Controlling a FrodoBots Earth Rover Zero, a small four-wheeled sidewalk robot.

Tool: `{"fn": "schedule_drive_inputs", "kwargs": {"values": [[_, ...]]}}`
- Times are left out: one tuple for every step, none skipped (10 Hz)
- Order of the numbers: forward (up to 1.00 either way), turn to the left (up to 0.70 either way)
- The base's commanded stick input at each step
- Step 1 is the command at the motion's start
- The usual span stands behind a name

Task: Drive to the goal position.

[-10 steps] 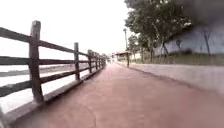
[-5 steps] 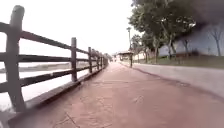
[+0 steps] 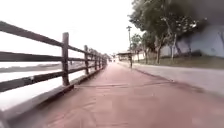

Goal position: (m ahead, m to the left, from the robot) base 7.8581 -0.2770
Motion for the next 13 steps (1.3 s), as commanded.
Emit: {"fn": "schedule_drive_inputs", "kwargs": {"values": [[1.0, 0.0], [1.0, 0.0], [1.0, 0.0], [1.0, 0.0], [1.0, 0.0], [1.0, 0.0], [1.0, 0.0], [1.0, 0.0], [1.0, 0.0], [1.0, 0.0], [1.0, 0.0], [1.0, 0.0], [1.0, 0.0]]}}
